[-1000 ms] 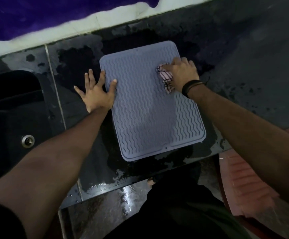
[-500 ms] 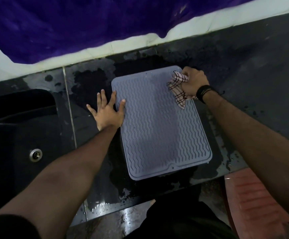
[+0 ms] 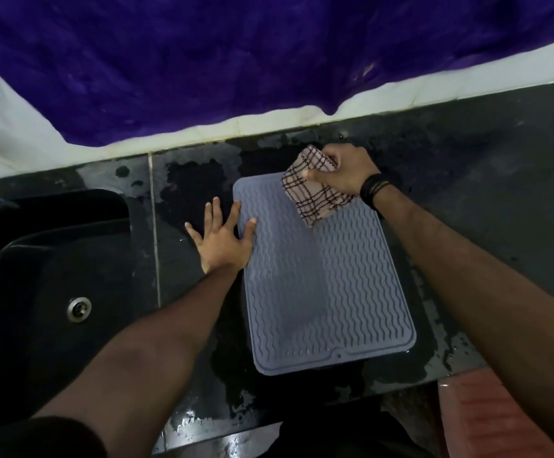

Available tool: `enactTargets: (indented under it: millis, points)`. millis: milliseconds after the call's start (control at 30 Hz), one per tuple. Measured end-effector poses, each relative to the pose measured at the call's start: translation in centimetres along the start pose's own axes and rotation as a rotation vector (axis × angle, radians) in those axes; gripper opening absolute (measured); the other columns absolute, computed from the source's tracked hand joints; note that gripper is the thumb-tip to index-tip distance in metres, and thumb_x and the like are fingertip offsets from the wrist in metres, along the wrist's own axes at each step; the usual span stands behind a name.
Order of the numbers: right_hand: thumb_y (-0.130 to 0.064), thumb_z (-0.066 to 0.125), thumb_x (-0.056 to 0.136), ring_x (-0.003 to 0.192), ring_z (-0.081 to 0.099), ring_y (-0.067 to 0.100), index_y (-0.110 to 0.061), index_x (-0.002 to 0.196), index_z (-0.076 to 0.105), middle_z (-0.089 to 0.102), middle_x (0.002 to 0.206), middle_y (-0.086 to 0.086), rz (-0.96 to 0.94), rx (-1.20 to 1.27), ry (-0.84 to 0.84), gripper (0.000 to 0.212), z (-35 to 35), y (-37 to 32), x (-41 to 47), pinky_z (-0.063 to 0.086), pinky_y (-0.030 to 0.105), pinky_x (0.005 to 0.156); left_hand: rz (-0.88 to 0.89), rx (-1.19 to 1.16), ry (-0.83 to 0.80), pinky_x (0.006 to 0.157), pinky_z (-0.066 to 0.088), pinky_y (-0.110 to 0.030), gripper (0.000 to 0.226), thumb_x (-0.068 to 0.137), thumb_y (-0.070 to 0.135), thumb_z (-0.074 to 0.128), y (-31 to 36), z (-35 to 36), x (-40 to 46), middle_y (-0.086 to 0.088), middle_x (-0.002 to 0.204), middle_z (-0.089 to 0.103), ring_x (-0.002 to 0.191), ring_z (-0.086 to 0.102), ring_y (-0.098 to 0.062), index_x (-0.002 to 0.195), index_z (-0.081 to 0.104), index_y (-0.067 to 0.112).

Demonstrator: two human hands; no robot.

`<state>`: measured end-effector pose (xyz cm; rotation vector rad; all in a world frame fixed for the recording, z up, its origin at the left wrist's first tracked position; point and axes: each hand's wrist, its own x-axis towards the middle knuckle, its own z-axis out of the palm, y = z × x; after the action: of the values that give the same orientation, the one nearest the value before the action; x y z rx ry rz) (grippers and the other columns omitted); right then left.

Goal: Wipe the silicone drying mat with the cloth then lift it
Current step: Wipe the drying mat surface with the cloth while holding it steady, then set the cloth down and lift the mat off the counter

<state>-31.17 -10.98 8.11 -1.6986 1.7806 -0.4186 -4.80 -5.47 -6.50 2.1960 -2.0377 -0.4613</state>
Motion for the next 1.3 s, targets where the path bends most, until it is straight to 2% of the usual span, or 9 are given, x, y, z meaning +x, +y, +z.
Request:
enactTargets:
  millis: [267,500,600,700,867,933,1033,1167,1300]
  points:
    - [-0.056,0.074,0.073,0.089,0.048,0.015,-0.020,0.098,0.055,0.054,0.094,-0.004,-0.225,-0.202,0.070,0.048,4.1,-10.5,5.4,0.037,0.028,0.068,0.004,-0.042,0.032,0.119,-0.013,-0.064,0.072,0.095,0.080,0.014,-0.4,0.5,0.4,0.003,0.171,0.006,0.157,-0.005,-0.016,0.158,0.024,0.045]
    - [-0.051,0.080,0.069,0.083,0.052,0.010,-0.022,0.092,0.054,0.056,0.093,-0.006,-0.158,-0.050,-0.023,0.045,4.2,-14.2,7.8,0.042,0.026,0.063,0.011,-0.066,0.099,0.120,-0.010,-0.064,0.069,0.097,0.079,0.019,-0.7,1.3,0.7,0.001,0.171,0.012,0.157,0.001,-0.017,0.156,0.028,0.045]
    - [-0.039,0.080,0.071,0.084,0.053,0.009,-0.020,0.094,0.058,0.057,0.095,-0.005,-0.110,-0.013,-0.059,0.037,4.8,-14.9,8.0,0.046,0.024,0.066,0.019,-0.095,0.107,0.121,-0.013,-0.061,0.070,0.097,0.078,0.021,-0.8,1.4,0.6,0.001,0.170,0.014,0.157,0.003,-0.016,0.157,0.028,0.042]
    - [-0.024,0.077,0.071,0.084,0.053,0.009,-0.019,0.094,0.060,0.058,0.095,-0.005,-0.083,-0.034,-0.114,0.029,5.3,-15.1,7.7,0.042,0.020,0.060,0.013,-0.198,0.110,0.123,-0.014,-0.055,0.071,0.098,0.074,0.025,-0.9,0.7,0.2,0.001,0.169,0.020,0.157,0.007,-0.014,0.159,0.025,0.038]
    - [-0.022,0.083,0.069,0.095,0.050,0.011,-0.021,0.101,0.065,0.058,0.103,-0.003,-0.218,-0.186,-0.151,0.037,6.6,-16.4,6.8,0.043,0.021,0.076,0.096,-0.343,0.073,0.127,-0.002,-0.047,0.079,0.094,0.072,0.025,-2.0,-1.1,-1.3,-0.004,0.166,0.029,0.156,0.015,-0.018,0.158,0.035,0.026]
    - [-0.024,0.085,0.068,0.097,0.053,0.014,-0.021,0.101,0.064,0.060,0.108,-0.001,-0.299,-0.259,-0.145,0.039,7.4,-17.2,6.6,0.048,0.026,0.080,0.117,-0.345,0.053,0.128,0.002,-0.046,0.074,0.098,0.067,0.036,-3.4,-1.6,-2.5,-0.005,0.166,0.030,0.156,0.015,-0.018,0.158,0.035,0.023]
    - [-0.025,0.081,0.073,0.099,0.057,0.023,-0.021,0.102,0.061,0.060,0.110,0.003,-0.410,-0.395,-0.095,0.035,8.8,-18.6,6.8,0.051,0.034,0.079,0.100,-0.297,0.129,0.127,0.009,-0.048,0.069,0.100,0.056,0.048,-6.2,-1.5,-5.3,-0.007,0.163,0.034,0.155,0.019,-0.020,0.157,0.035,0.019]
    - [-0.015,0.068,0.080,0.101,0.054,0.028,-0.014,0.104,0.059,0.059,0.107,0.009,-0.544,-0.480,0.098,0.026,9.7,-21.1,8.9,0.047,0.036,0.079,0.079,-0.242,0.191,0.127,0.014,-0.049,0.076,0.097,0.064,0.039,-9.2,-1.5,-7.1,-0.009,0.162,0.036,0.155,0.022,-0.022,0.157,0.037,0.018]
    - [-0.020,0.070,0.082,0.108,0.050,0.026,-0.016,0.115,0.056,0.057,0.115,0.006,-0.600,-0.550,0.195,0.036,12.1,-22.5,10.4,0.041,0.038,0.085,0.095,-0.225,0.237,0.126,0.019,-0.049,0.074,0.097,0.063,0.040,-10.4,-0.8,-7.7,-0.013,0.161,0.037,0.153,0.027,-0.027,0.155,0.041,0.016]
